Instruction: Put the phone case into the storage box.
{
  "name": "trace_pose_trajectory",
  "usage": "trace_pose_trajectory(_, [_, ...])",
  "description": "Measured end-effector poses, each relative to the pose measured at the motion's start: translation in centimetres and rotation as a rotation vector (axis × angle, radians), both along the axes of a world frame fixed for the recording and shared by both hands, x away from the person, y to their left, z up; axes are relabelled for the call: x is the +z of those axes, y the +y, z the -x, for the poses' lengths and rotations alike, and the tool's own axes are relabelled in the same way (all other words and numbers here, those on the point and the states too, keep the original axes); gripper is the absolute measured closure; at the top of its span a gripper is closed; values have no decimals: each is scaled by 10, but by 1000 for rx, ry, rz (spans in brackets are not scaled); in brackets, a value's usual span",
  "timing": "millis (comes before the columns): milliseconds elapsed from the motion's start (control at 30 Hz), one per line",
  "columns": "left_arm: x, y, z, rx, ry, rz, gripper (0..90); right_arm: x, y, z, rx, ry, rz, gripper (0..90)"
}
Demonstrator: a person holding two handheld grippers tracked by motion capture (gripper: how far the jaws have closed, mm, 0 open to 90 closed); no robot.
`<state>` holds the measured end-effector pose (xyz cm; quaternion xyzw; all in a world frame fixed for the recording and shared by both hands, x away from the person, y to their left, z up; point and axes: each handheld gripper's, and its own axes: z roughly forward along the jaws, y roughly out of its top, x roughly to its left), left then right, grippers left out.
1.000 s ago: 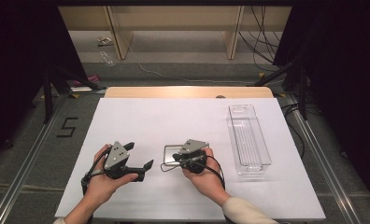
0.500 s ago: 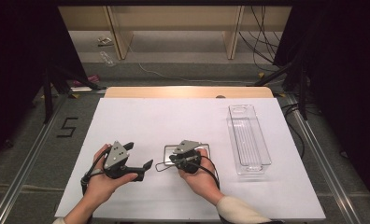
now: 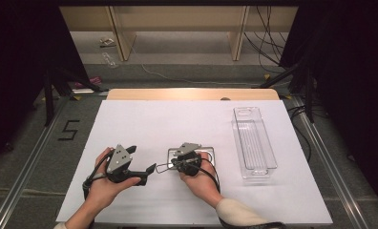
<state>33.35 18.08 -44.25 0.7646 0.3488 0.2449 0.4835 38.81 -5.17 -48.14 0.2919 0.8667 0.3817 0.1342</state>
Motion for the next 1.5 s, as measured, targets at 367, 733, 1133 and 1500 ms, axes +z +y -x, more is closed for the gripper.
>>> trace_pose_trajectory(367, [0, 1, 0, 3, -4, -4, 80, -3, 6, -1, -6, 15, 6, 900])
trace_pose_trajectory(733, [0, 1, 0, 4, -4, -14, 80, -7, 10, -1, -6, 26, 14, 900])
trace_pose_trajectory(1133, [-1, 2, -1, 4, -1, -19, 80, -7, 11, 0, -6, 27, 23, 900])
trace_pose_trajectory(1500, [-1, 3, -1, 10, -2, -12, 82, -4, 9, 3, 23, 59, 47, 900])
